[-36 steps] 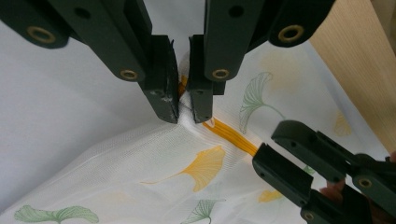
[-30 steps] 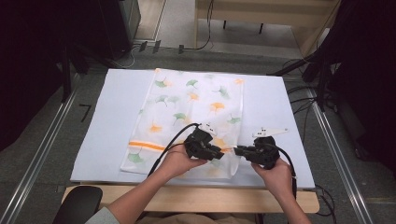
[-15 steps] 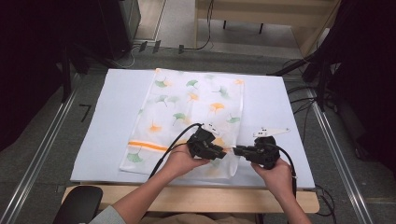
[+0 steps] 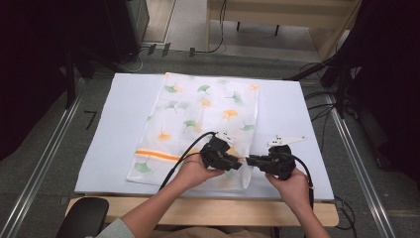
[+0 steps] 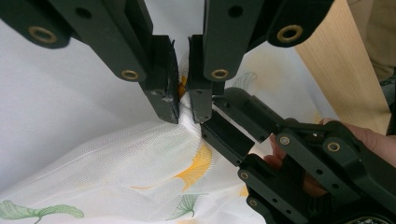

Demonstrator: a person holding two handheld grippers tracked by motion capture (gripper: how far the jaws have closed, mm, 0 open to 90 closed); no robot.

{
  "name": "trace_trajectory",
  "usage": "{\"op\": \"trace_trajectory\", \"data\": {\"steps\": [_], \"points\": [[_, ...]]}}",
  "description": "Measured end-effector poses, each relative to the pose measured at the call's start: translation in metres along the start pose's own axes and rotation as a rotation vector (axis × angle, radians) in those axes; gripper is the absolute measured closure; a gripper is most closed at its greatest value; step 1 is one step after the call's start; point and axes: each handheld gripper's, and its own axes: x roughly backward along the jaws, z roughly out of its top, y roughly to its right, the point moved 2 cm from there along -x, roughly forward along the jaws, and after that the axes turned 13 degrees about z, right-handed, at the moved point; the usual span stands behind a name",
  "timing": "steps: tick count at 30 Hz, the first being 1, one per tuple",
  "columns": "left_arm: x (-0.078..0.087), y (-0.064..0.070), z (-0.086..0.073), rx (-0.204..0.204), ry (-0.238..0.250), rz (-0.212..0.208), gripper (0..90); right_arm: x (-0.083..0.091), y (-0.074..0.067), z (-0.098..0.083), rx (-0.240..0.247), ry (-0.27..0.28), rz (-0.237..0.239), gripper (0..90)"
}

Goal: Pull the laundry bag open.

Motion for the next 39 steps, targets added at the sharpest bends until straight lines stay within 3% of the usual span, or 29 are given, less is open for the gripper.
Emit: {"op": "trace_trajectory", "data": {"steps": [7, 11, 19, 26, 39], "points": [[0.0017, 0.0, -0.0002, -0.001, -0.006, 0.003, 77.0, -0.0015, -0.0007, -0.0004, 0.006, -0.007, -0.001, 85.0], [0.0039, 0.003, 0.0019, 0.005, 0.012, -0.02, 80.4, -0.0025, -0.0001, -0.0006, 0.003, -0.011, -0.004, 85.0], [-0.0002, 0.0032, 0.0035, 0.006, -0.004, -0.011, 82.0, -0.0043, -0.0017, -0.0004, 0.006, -0.021, -0.006, 85.0], [-0.0008, 0.003, 0.0034, 0.015, -0.013, -0.008, 89.6, -0.0039, -0.0026, 0.0, 0.013, -0.013, -0.001, 85.0], [0.0008, 0.0008, 0.0027, 0.021, -0.027, -0.022, 90.0, -0.0048, -0.0005, -0.0014, 0.009, -0.03, 0.0, 85.1]]}}
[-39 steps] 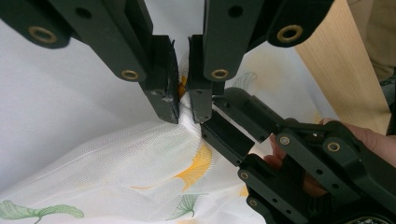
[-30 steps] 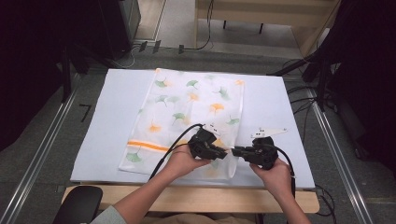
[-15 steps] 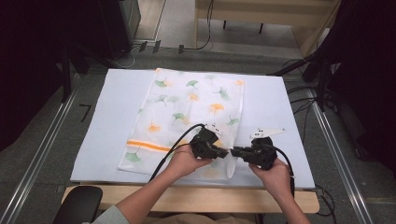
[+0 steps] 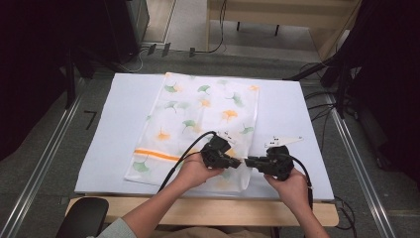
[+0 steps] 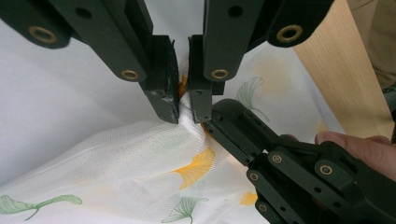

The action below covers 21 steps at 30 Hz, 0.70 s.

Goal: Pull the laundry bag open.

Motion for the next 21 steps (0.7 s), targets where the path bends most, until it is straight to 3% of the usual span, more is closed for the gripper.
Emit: {"op": "trace_trajectory", "data": {"steps": [12, 21], "points": [[0.0003, -0.0016, -0.0004, -0.011, -0.036, 0.025, 90.0, -0.0008, -0.0017, -0.0003, 0.005, -0.008, -0.005, 85.2], [0.0023, -0.005, -0.0012, 0.001, -0.048, 0.022, 90.0, -0.0015, -0.002, -0.0004, 0.009, -0.016, -0.004, 85.2]]}}
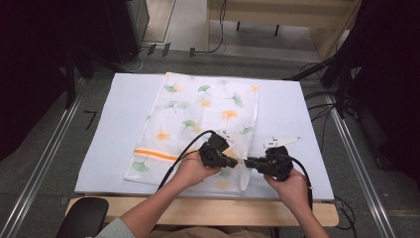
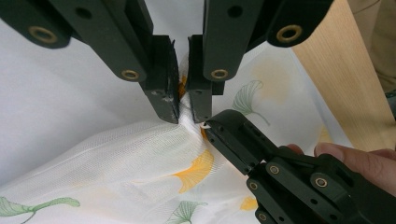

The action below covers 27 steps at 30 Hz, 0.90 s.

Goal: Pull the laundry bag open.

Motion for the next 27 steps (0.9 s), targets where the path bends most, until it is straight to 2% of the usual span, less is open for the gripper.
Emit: {"op": "trace_trajectory", "data": {"steps": [5, 6, 11, 14, 17, 22, 27], "points": [[-0.001, -0.003, -0.002, -0.008, -0.016, 0.021, 90.0, 0.001, 0.0, 0.0, 0.001, 0.002, -0.003, 85.3], [-0.001, -0.004, -0.002, 0.001, -0.013, 0.009, 90.0, 0.001, 0.0, 0.0, -0.001, 0.002, -0.002, 85.3], [0.001, -0.005, -0.003, -0.001, -0.026, 0.012, 90.0, 0.001, 0.0, 0.0, 0.0, 0.005, -0.003, 85.3], [0.002, -0.01, -0.006, 0.014, -0.025, 0.008, 90.0, 0.003, 0.001, 0.0, 0.002, 0.011, -0.002, 85.3], [0.004, -0.011, -0.006, 0.002, -0.026, 0.015, 90.0, 0.002, 0.001, 0.0, 0.003, 0.007, -0.001, 85.3], [0.003, -0.012, -0.008, -0.012, -0.055, 0.034, 90.0, 0.001, 0.0, 0.0, 0.004, 0.002, -0.003, 85.2], [0.005, -0.014, -0.009, -0.014, -0.051, 0.022, 90.0, 0.001, 0.0, 0.0, 0.004, 0.005, 0.001, 85.2]]}}
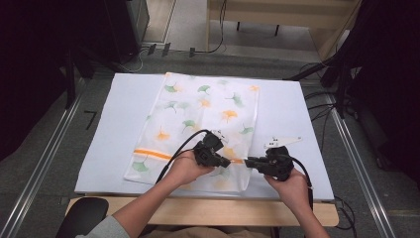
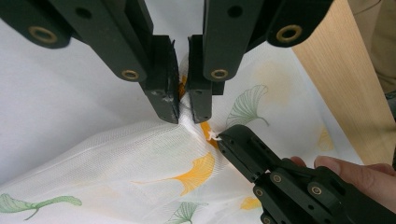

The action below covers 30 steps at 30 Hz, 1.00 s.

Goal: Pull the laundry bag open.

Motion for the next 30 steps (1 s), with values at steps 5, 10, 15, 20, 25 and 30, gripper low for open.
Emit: {"op": "trace_trajectory", "data": {"steps": [5, 10, 15, 20, 25, 30], "points": [[-0.0006, -0.0011, -0.0012, 0.012, 0.006, -0.005, 90.0, -0.0003, -0.0002, -0.0002, 0.001, 0.0, 0.001, 85.2], [-0.0001, -0.0021, -0.0012, 0.012, 0.008, -0.015, 90.0, 0.0, 0.0004, -0.0005, 0.004, -0.001, 0.002, 85.1], [0.0004, -0.0043, -0.002, 0.017, 0.01, -0.021, 90.0, -0.0003, 0.0003, -0.0006, 0.002, -0.001, 0.005, 85.1], [0.0006, -0.0042, -0.0021, 0.018, 0.005, -0.014, 90.0, -0.0007, 0.0009, -0.0008, 0.006, -0.003, 0.006, 85.1], [0.002, -0.0064, -0.0023, 0.021, 0.001, -0.016, 90.0, -0.0001, 0.0009, -0.0008, 0.003, -0.001, 0.007, 85.1], [0.0022, -0.0079, -0.003, 0.023, -0.002, -0.01, 90.0, -0.0001, 0.0013, -0.0008, 0.001, 0.001, 0.011, 85.0]]}}
